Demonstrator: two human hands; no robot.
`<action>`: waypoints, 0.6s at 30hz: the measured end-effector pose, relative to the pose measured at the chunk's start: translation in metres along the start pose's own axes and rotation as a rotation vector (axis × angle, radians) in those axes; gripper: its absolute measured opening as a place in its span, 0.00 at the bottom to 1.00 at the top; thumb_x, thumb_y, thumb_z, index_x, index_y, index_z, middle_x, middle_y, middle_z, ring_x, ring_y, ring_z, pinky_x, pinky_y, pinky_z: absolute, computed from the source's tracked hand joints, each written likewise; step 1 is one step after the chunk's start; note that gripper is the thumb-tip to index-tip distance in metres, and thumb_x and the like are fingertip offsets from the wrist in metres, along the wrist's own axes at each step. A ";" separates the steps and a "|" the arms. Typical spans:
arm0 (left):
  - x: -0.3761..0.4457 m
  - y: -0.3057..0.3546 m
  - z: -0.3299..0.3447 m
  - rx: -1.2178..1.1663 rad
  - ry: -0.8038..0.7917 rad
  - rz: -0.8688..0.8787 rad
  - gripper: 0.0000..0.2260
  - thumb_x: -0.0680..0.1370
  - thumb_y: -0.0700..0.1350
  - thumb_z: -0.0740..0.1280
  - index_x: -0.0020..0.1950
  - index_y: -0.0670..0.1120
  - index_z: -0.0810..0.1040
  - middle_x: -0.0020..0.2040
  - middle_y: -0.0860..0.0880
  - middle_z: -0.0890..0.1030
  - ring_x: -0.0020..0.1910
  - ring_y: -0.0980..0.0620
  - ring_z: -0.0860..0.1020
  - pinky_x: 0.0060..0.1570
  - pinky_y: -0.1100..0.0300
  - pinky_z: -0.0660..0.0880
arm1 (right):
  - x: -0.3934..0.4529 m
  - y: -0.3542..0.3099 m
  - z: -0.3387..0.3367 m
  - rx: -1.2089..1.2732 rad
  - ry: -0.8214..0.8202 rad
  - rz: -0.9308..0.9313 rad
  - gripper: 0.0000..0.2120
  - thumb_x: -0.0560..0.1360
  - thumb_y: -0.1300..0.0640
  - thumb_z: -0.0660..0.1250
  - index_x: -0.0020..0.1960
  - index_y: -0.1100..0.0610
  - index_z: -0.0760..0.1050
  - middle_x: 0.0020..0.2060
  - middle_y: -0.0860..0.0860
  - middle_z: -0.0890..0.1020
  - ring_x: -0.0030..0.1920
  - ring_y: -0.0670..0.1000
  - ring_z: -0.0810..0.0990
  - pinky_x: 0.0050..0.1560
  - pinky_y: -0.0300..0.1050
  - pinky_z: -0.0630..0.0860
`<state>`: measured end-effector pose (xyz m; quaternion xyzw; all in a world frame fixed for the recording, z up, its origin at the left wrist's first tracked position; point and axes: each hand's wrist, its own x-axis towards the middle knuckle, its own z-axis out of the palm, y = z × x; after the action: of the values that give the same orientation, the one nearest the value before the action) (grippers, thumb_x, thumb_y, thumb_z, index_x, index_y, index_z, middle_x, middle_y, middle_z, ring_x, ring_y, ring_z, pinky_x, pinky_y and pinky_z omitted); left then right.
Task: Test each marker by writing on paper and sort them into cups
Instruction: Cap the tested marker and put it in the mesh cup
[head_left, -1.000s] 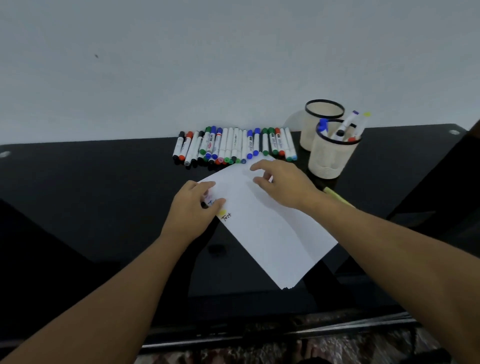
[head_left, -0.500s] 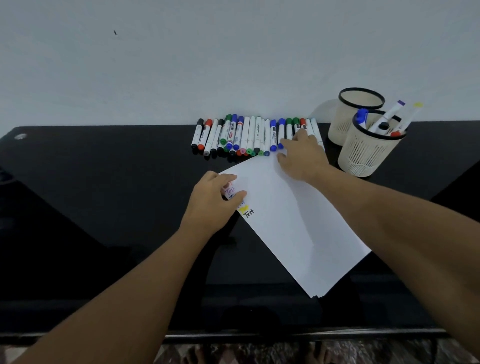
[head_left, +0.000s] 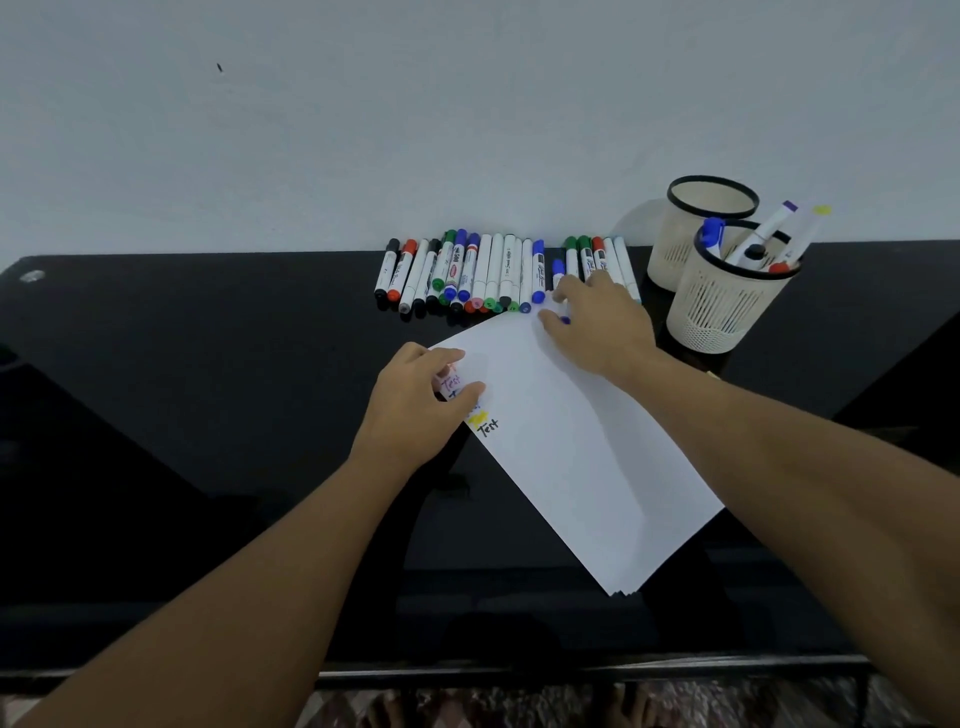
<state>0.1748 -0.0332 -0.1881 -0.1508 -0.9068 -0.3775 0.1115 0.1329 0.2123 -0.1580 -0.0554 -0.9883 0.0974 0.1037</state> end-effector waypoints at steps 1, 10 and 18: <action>0.000 0.000 0.000 0.003 0.000 0.002 0.21 0.77 0.54 0.74 0.68 0.50 0.80 0.53 0.53 0.75 0.46 0.60 0.75 0.49 0.67 0.72 | -0.004 0.000 0.000 0.001 0.020 0.004 0.18 0.82 0.40 0.61 0.62 0.52 0.74 0.57 0.55 0.75 0.53 0.57 0.77 0.48 0.50 0.75; -0.002 0.004 -0.002 -0.029 0.006 -0.012 0.20 0.77 0.54 0.73 0.68 0.50 0.79 0.52 0.53 0.75 0.46 0.58 0.76 0.51 0.62 0.76 | -0.017 -0.005 -0.010 0.187 -0.055 0.154 0.20 0.81 0.57 0.62 0.71 0.59 0.64 0.59 0.60 0.75 0.48 0.59 0.77 0.41 0.49 0.70; -0.008 0.009 -0.005 0.071 -0.024 0.148 0.29 0.80 0.52 0.70 0.79 0.55 0.64 0.64 0.53 0.69 0.60 0.54 0.69 0.56 0.59 0.72 | -0.084 -0.013 -0.023 0.249 -0.058 0.007 0.16 0.84 0.47 0.58 0.67 0.52 0.72 0.57 0.51 0.70 0.49 0.53 0.74 0.47 0.48 0.70</action>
<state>0.1857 -0.0321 -0.1810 -0.2178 -0.9073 -0.3340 0.1334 0.2181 0.1935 -0.1491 -0.0428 -0.9709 0.2215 0.0806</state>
